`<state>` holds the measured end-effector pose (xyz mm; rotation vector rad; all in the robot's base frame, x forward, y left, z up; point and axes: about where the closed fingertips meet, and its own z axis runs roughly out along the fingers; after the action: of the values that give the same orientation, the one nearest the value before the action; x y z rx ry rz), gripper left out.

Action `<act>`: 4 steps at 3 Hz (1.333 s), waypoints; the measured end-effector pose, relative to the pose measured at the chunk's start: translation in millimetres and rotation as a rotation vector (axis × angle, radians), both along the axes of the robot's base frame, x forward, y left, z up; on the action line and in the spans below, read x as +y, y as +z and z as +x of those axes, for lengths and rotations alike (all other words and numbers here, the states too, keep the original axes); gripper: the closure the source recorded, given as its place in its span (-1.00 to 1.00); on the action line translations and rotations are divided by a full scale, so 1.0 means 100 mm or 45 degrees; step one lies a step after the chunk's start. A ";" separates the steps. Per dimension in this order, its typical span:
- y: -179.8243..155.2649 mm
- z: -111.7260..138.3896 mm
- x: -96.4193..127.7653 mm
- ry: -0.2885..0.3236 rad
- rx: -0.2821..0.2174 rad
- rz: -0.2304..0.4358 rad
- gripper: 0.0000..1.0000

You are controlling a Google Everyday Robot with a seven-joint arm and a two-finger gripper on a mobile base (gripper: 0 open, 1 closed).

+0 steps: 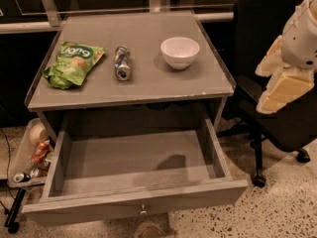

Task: Close top drawer

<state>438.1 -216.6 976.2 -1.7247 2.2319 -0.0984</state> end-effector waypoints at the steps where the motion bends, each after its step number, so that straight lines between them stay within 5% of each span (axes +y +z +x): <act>1: 0.00 0.00 0.00 0.000 0.000 0.000 0.30; 2: 0.00 0.00 0.00 0.000 0.000 0.000 0.77; 3: 0.00 0.00 0.00 0.000 0.000 0.000 1.00; 4: -0.24 -0.19 0.02 -0.041 0.052 0.012 1.00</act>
Offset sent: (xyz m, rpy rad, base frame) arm 0.0000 0.0000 0.0000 0.0000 0.0000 0.0000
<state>418.9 -215.0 952.4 -1.7013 2.2861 -0.0602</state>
